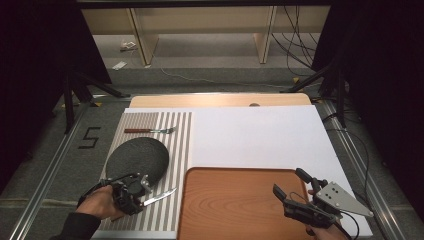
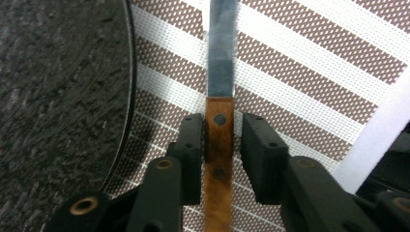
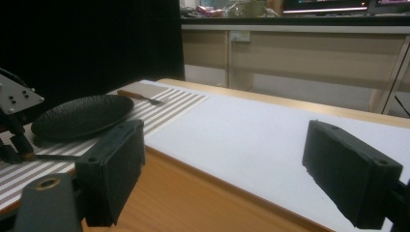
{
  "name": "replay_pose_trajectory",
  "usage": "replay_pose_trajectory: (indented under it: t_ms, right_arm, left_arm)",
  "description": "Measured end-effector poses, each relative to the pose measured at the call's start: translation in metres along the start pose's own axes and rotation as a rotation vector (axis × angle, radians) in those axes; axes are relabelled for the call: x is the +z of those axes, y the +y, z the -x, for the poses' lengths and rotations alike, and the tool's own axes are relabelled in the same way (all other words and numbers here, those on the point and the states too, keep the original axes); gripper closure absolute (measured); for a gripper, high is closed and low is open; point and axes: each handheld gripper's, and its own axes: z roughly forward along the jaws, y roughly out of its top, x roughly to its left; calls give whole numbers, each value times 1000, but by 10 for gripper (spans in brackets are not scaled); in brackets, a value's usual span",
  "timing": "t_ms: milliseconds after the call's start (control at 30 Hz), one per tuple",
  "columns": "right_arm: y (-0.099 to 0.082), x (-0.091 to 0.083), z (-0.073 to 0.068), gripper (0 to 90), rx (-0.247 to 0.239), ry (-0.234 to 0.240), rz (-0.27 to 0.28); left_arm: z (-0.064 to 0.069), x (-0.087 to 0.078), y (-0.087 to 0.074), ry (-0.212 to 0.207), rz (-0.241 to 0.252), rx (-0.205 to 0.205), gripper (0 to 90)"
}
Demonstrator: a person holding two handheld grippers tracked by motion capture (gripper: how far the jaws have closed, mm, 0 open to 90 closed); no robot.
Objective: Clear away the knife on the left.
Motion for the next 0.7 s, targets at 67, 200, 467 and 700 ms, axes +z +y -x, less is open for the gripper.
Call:
replay_pose_trajectory:
  t_ms: [67, 200, 467, 700]
  right_arm:
    - [0, 0, 0, 162, 2, -2, -1]
    - [0, 0, 0, 163, 2, -2, 0]
    - [0, 0, 0, 164, 0, -4, 0]
    - [0, -1, 0, 166, 2, -4, -2]
  left_arm:
    - [0, 0, 1, -1, -5, 9, 757]
    - [0, 0, 1, 1, -6, 14, 765]
    - [-1, -5, -1, -2, 49, -8, 769]
    - [-4, -19, 0, -11, 173, -109, 770]
